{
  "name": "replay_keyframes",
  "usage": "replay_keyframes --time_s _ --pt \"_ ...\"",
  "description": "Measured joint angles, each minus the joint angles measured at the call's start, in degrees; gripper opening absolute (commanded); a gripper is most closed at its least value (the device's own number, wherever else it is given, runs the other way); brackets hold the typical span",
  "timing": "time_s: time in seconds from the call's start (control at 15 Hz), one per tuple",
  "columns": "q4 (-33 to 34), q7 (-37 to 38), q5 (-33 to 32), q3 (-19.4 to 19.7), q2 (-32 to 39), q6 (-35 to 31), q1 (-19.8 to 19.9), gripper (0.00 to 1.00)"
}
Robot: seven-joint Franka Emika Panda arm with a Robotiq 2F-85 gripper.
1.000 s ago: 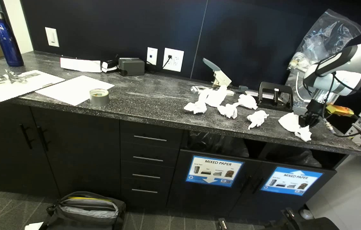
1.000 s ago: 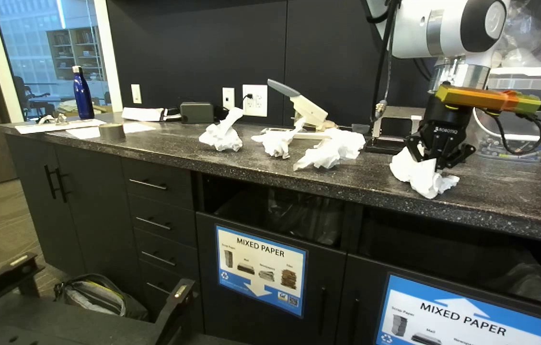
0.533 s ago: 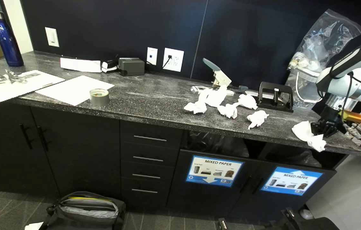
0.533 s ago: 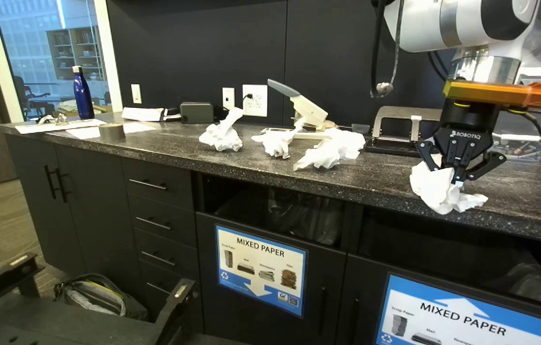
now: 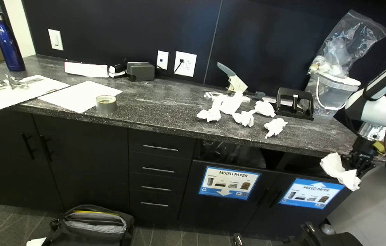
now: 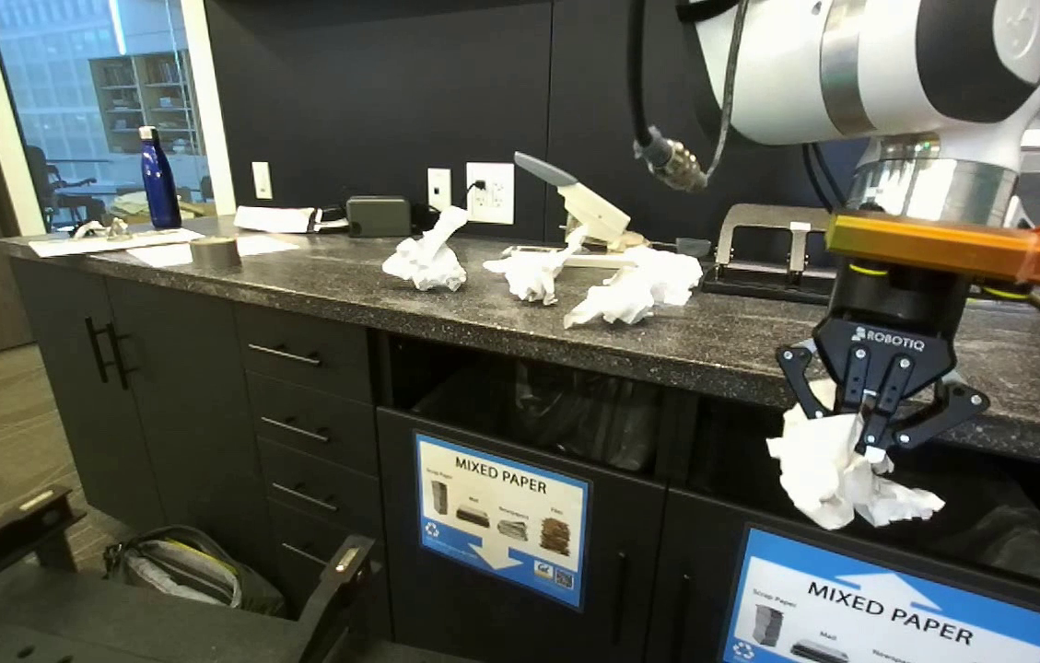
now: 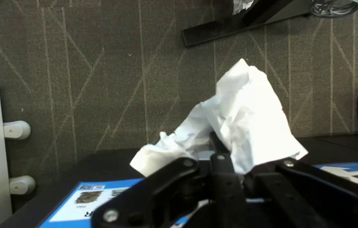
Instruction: Put the papers on the countertop in the trash cans
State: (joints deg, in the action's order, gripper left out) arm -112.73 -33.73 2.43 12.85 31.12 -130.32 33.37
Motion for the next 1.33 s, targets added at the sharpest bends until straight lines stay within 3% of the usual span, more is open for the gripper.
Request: replay_keyframes --time_s 0.27,0.6,0.93,1.33 --pt "-11.74 -2.78 -0.05 0.21 -3.0 -15.67 0.98 0.04" --pt "-17.39 -7.16 2.26 -4.1 -2.82 -30.91 5.83 0.04" --pt "-16.82 -10.08 5.52 -14.97 -0.29 -38.3 15.15 0.04" --pt "-13.2 -10.1 4.87 -20.38 6.38 -41.74 20.41 0.04"
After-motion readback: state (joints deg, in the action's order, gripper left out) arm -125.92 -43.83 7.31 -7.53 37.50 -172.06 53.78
